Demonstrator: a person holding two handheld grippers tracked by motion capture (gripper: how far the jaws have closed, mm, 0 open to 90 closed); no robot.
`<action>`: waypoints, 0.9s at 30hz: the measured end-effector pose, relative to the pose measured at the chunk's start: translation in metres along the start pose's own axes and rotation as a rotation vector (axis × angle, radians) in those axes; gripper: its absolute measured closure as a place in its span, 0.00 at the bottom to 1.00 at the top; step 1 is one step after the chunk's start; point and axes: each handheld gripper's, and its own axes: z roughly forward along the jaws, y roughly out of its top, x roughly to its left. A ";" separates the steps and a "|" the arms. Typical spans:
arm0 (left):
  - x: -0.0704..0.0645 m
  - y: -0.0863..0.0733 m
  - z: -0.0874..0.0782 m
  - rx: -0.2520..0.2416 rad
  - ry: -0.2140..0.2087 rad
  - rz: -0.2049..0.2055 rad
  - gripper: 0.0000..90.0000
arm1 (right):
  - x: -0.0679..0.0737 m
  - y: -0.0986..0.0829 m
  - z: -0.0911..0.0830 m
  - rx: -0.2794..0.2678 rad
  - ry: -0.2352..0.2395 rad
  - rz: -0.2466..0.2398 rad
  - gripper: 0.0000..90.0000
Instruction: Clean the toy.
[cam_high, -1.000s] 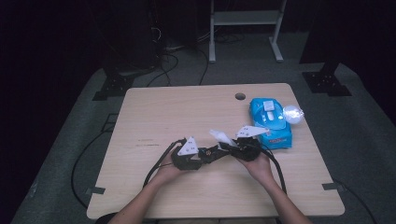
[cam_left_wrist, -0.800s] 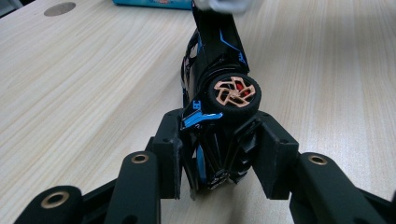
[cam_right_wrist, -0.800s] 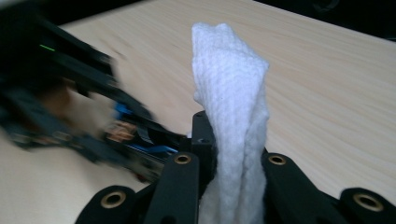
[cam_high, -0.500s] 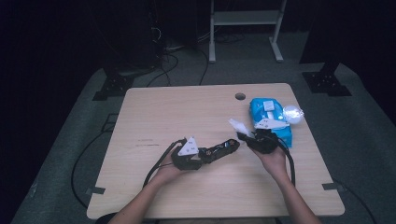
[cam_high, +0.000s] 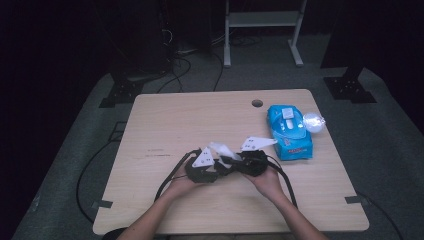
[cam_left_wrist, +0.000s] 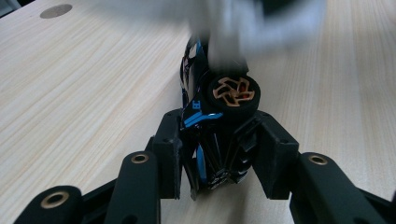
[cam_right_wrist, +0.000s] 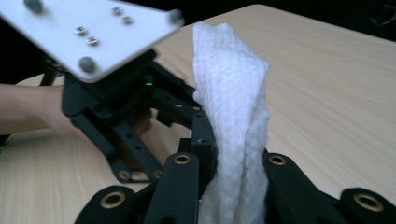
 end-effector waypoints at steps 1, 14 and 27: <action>0.000 0.000 0.000 0.004 0.001 0.008 0.64 | 0.003 0.000 0.005 0.006 0.008 0.000 0.90; 0.000 0.000 -0.001 0.004 -0.001 0.016 0.64 | -0.021 -0.013 -0.002 0.068 -0.108 -0.004 0.90; 0.000 0.000 0.000 0.003 -0.004 0.010 0.64 | 0.005 -0.008 0.017 0.044 -0.001 -0.044 0.90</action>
